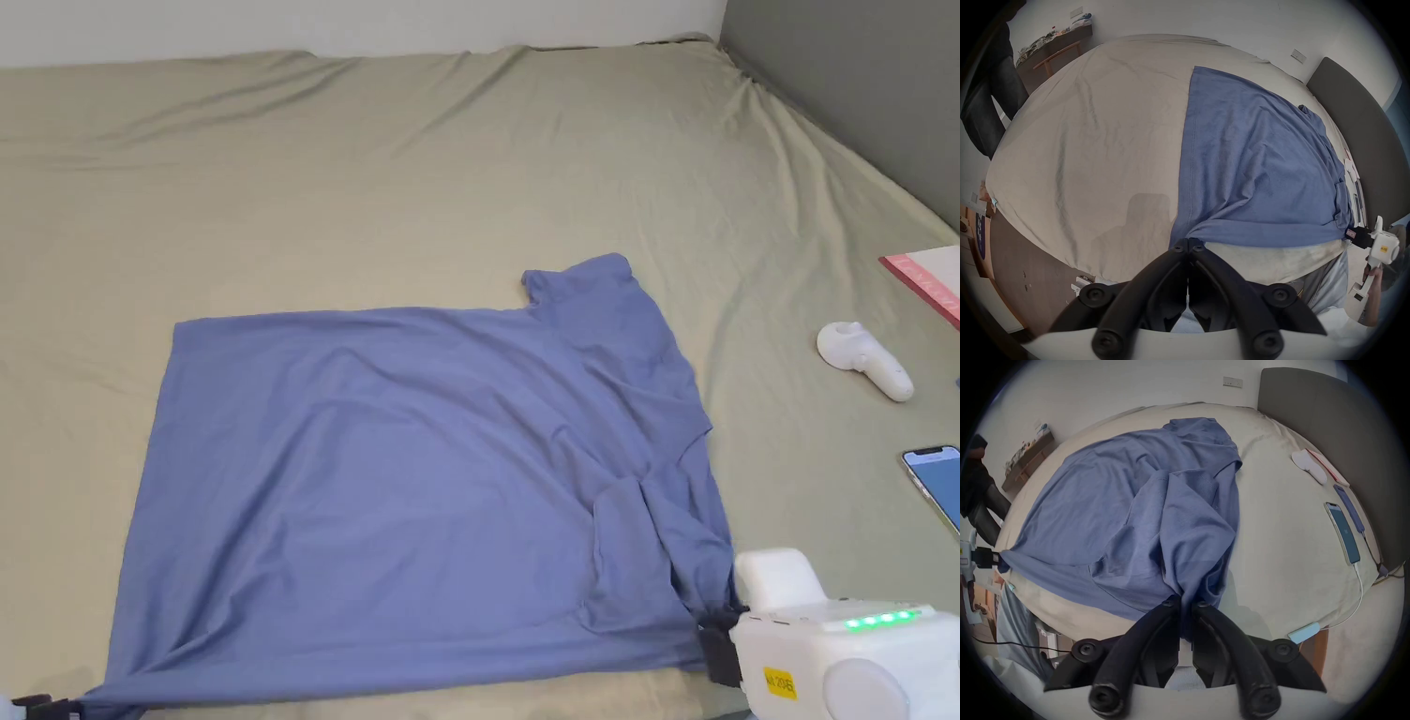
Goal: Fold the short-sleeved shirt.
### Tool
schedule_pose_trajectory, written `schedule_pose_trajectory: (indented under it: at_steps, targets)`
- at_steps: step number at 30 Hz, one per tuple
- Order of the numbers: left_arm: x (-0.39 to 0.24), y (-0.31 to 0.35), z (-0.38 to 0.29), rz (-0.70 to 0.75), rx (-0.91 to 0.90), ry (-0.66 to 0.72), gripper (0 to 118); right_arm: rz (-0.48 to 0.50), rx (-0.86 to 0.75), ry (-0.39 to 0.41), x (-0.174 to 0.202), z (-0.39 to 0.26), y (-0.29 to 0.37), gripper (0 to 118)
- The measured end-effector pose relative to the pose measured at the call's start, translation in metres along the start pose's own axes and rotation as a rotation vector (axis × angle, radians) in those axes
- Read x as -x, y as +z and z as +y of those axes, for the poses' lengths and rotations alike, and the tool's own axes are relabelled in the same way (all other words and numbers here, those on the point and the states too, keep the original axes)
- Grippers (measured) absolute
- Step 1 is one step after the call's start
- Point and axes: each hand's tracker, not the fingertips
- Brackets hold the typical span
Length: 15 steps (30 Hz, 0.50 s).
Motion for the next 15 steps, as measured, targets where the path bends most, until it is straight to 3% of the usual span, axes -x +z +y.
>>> schedule_pose_trajectory:
  at_steps: [8,15]
  targets:
    - [0.008,0.006,-0.003,-0.004,-0.005,0.024,0,0.095,-0.051,-0.133,-0.021,-0.002,0.041,6]
    - [0.008,0.012,0.01,-0.01,-0.025,0.006,0,0.091,-0.074,-0.137,-0.021,0.006,0.048,6]
